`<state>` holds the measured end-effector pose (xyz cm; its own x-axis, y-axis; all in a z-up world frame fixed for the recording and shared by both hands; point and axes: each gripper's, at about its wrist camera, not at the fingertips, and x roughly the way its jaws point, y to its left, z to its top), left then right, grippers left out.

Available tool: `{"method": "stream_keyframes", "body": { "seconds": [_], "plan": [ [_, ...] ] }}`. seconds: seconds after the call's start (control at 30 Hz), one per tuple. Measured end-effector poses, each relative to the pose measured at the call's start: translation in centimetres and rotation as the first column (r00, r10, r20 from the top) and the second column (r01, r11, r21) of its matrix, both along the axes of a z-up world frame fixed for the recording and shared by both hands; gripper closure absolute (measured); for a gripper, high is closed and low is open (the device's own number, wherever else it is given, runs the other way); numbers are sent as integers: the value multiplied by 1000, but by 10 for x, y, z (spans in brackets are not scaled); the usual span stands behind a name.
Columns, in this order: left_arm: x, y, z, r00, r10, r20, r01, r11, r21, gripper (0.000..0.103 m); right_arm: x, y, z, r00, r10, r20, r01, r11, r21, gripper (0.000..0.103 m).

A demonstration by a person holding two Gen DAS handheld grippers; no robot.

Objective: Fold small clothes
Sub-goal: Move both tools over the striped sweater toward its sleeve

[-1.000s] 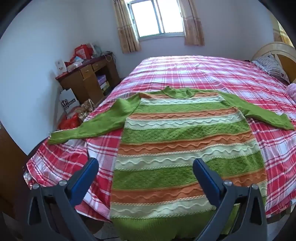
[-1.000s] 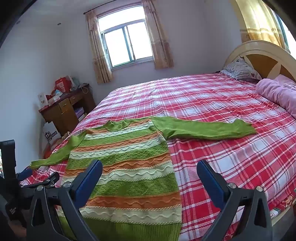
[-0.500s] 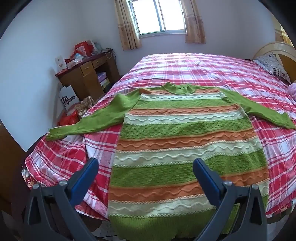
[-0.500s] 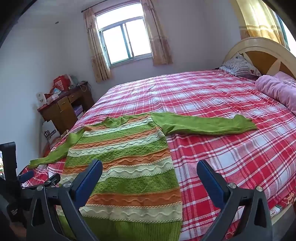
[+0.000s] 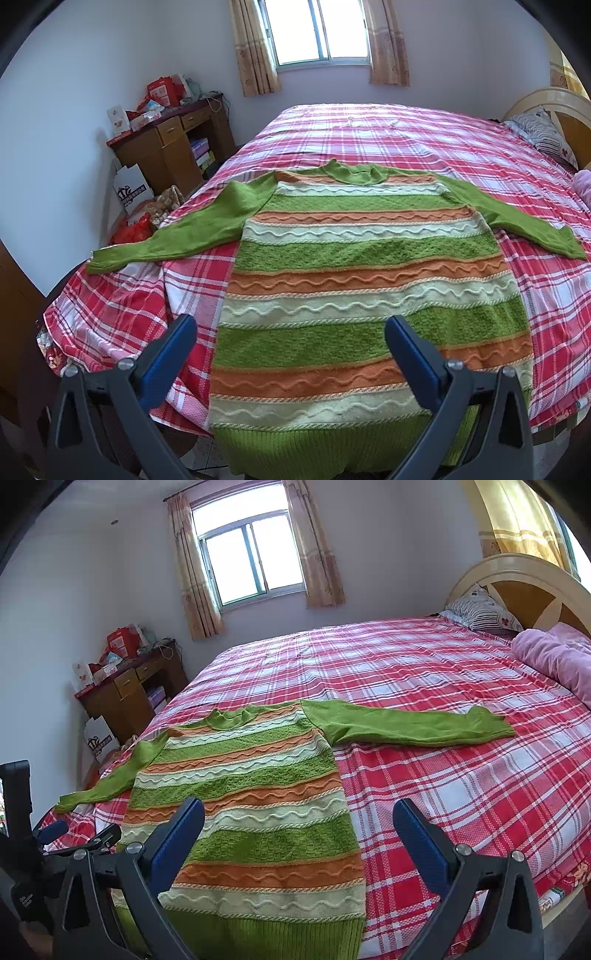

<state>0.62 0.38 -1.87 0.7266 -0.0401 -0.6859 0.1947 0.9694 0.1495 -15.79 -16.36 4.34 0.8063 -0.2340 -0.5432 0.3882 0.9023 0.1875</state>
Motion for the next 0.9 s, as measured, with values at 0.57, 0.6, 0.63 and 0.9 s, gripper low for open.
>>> {"method": "stream_keyframes", "body": {
  "seconds": [0.57,0.6,0.63,0.9],
  "plan": [
    [1,0,-4,1000,-3,-15,3,1000,-13,0,-1,-3,1,1000,-12,-1,12,1000,0,1],
    [1,0,-5,1000,-3,-16,3,1000,-12,0,0,-3,0,1000,-14,-2,14,1000,-1,1],
    [2,0,-6,1000,-2,-17,2,1000,-11,0,0,-3,0,1000,-16,-4,16,1000,-2,1],
    [8,-4,-14,999,-7,-44,6,1000,-12,0,4,-3,-7,1000,-4,-16,4,1000,-4,1]
  ]
}}
